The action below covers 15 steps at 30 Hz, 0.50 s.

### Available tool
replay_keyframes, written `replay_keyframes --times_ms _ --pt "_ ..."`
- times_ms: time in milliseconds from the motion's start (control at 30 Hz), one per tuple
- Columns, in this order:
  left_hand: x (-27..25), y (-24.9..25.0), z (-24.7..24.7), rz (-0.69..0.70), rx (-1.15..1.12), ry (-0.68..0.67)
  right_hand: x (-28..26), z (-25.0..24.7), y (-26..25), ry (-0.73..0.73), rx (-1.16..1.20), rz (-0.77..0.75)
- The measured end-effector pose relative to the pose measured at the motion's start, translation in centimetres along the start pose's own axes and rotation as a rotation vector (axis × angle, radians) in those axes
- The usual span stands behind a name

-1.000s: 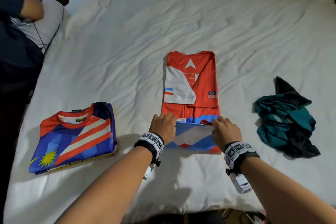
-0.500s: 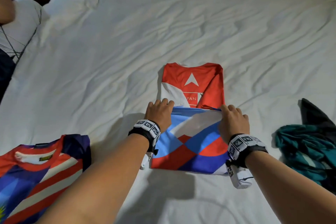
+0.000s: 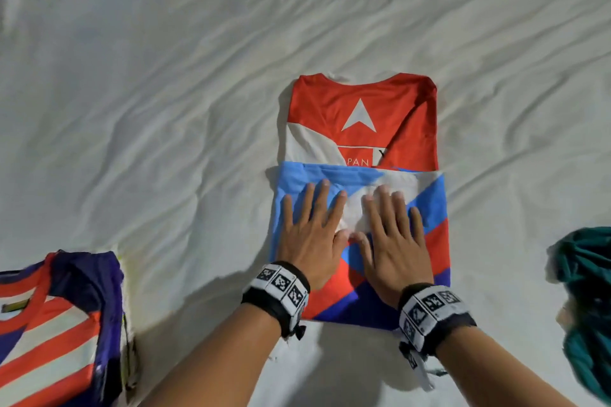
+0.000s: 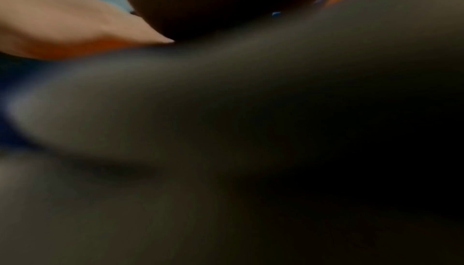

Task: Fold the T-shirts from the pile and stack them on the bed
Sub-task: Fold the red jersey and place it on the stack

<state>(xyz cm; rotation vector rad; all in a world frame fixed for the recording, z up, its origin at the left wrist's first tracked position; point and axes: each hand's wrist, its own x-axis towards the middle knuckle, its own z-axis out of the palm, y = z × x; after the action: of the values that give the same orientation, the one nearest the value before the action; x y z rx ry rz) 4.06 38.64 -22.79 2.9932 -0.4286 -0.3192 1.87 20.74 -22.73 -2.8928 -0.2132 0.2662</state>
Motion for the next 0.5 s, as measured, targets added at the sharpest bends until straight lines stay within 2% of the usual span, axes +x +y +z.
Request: replay_keyframes --times_ms 133,233,333,400,500 --pt "0.7 -2.0 1.0 -0.092 -0.024 0.008 0.6 0.4 1.7 -0.053 -0.028 0.123" --pt "0.5 -2.8 0.8 -0.263 -0.021 0.02 0.7 -0.1 2.8 -0.068 -0.021 0.257" --pt "-0.5 -1.1 -0.2 -0.396 -0.08 0.066 0.4 -0.8 2.1 -0.07 -0.012 0.382" --pt "-2.1 1.5 -0.1 -0.309 -0.112 0.084 -0.4 -0.9 0.0 -0.035 -0.001 0.322" --pt "-5.0 3.7 1.6 -0.188 -0.099 0.017 -3.2 0.8 -2.6 -0.057 0.031 0.153"
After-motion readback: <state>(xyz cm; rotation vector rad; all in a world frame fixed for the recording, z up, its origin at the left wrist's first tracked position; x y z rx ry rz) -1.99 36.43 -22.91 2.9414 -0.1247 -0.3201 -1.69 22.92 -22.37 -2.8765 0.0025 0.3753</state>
